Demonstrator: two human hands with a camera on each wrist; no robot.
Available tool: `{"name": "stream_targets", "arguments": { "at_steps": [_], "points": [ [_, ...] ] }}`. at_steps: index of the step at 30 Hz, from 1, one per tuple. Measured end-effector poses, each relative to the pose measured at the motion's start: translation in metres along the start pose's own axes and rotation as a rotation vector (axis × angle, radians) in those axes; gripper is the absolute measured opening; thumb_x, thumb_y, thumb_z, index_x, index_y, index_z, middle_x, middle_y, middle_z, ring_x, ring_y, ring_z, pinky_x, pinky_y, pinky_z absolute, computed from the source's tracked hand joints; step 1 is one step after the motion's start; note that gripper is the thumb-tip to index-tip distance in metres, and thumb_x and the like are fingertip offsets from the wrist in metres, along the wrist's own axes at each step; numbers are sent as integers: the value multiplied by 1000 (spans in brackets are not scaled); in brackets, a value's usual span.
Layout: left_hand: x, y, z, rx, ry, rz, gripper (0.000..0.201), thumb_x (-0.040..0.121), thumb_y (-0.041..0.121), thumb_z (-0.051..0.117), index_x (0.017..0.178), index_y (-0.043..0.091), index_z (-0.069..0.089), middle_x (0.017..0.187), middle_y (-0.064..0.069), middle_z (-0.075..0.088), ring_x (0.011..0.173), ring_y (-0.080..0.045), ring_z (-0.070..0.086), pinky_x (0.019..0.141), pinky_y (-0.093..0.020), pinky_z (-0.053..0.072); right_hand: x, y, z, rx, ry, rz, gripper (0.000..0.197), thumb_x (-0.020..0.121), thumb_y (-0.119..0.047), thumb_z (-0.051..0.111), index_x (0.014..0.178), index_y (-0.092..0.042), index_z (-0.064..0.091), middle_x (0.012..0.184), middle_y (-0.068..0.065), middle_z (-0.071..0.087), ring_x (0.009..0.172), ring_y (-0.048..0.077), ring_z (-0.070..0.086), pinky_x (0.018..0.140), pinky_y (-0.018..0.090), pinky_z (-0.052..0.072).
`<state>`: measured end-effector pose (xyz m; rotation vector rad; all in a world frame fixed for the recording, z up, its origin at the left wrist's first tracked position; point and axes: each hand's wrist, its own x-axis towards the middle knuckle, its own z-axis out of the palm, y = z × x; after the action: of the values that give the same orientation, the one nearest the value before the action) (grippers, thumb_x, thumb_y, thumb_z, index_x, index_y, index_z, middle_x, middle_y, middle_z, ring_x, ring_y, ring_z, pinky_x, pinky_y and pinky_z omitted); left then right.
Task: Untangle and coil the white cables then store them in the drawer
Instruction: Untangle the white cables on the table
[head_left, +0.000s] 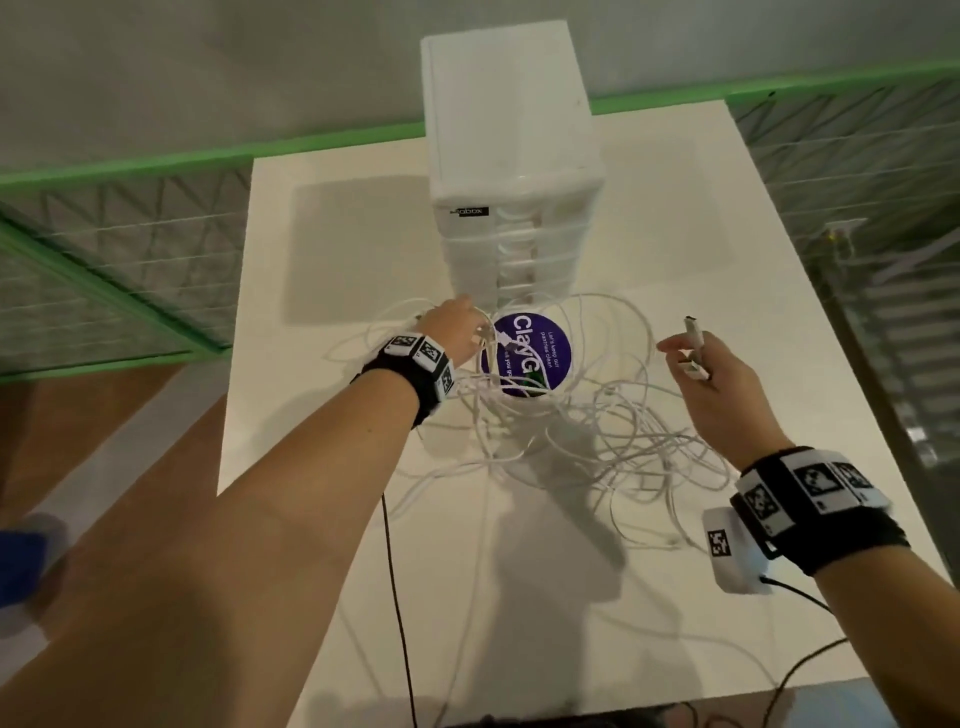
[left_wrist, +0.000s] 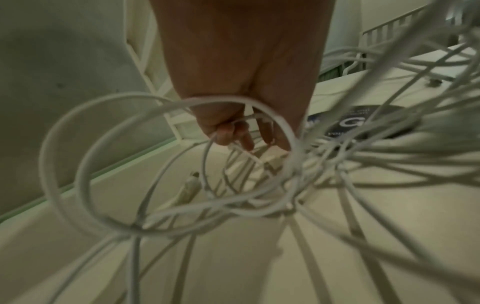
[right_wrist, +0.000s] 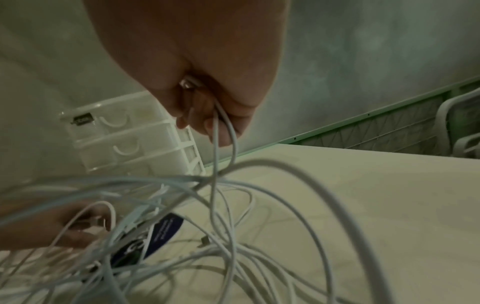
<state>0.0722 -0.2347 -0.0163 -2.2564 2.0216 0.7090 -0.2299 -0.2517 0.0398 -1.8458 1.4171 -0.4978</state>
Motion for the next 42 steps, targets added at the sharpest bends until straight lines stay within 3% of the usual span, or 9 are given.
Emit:
{"name": "stream_targets", "arguments": {
  "at_steps": [6, 12, 19, 22, 25, 30, 34, 38, 42],
  "points": [
    [1, -5, 18, -46, 135, 21, 44, 89, 7, 57, 132, 11, 47, 127, -11, 48, 106, -26, 57, 95, -36, 48, -5, -1, 14, 28, -52, -55, 18, 95, -13, 46, 92, -22, 61, 74, -17, 57, 50, -2, 49, 49, 11, 35],
    [-5, -12, 20, 76, 141, 63, 48, 89, 14, 59, 135, 16, 47, 137, -9, 42, 111, -28, 52, 95, -41, 46, -9, -3, 16, 65, -116, -25, 19, 96, -18, 44, 93, -21, 63, 49, -22, 52, 37, 8, 34, 40, 13, 28],
    [-12, 2, 8, 156, 106, 27, 10, 90, 16, 56, 99, 12, 60, 114, -9, 58, 99, -28, 55, 83, -38, 45, -12, -11, 17, -69, -77, -75, 11, 91, -15, 53, 95, -25, 55, 59, -8, 43, 55, 7, 46, 53, 7, 36],
    [-28, -2, -8, -54, 211, -38, 18, 92, 11, 49, 100, 17, 64, 105, -5, 68, 87, -22, 59, 76, -30, 44, -11, -14, 5, -142, -21, -121, 19, 90, -13, 50, 79, -29, 50, 57, -8, 45, 53, 10, 44, 50, 13, 34],
    [-52, -11, -35, -239, 416, -138, 25, 96, 24, 48, 113, 23, 66, 110, -5, 70, 94, -26, 64, 80, -33, 47, -8, -10, -14, -183, 47, -114, 14, 93, -19, 49, 93, -13, 62, 77, 4, 66, 70, 27, 57, 61, 28, 38],
    [-85, -21, -67, -434, 633, -228, 30, 92, 39, 54, 111, 19, 67, 103, -7, 71, 97, -26, 64, 79, -29, 46, 0, -2, -35, -329, 92, -66, 25, 95, -29, 45, 100, -13, 63, 85, 16, 68, 80, 38, 59, 64, 33, 38],
    [-100, -13, -73, -420, 471, -242, 33, 91, 48, 52, 103, 24, 70, 104, -2, 71, 95, -21, 63, 78, -27, 44, 2, -7, -38, -337, 149, -30, 27, 95, -30, 43, 97, -6, 57, 82, 22, 65, 68, 35, 49, 60, 33, 32],
    [-108, 24, -71, -316, 247, -220, 34, 91, 46, 49, 72, 19, 57, 69, -1, 63, 69, -22, 56, 66, -30, 40, 0, -24, -25, -238, 62, -91, 20, 93, -26, 47, 98, -7, 54, 79, 15, 62, 73, 36, 53, 60, 32, 31],
    [-112, 58, -88, -379, 187, -98, 51, 91, 49, 52, 60, 9, 51, 54, 0, 38, 43, -5, 40, 53, -29, 27, 2, -49, -21, -160, 87, -121, 18, 94, -27, 46, 96, -10, 51, 72, 9, 56, 67, 31, 47, 57, 31, 27]
  ]
}}
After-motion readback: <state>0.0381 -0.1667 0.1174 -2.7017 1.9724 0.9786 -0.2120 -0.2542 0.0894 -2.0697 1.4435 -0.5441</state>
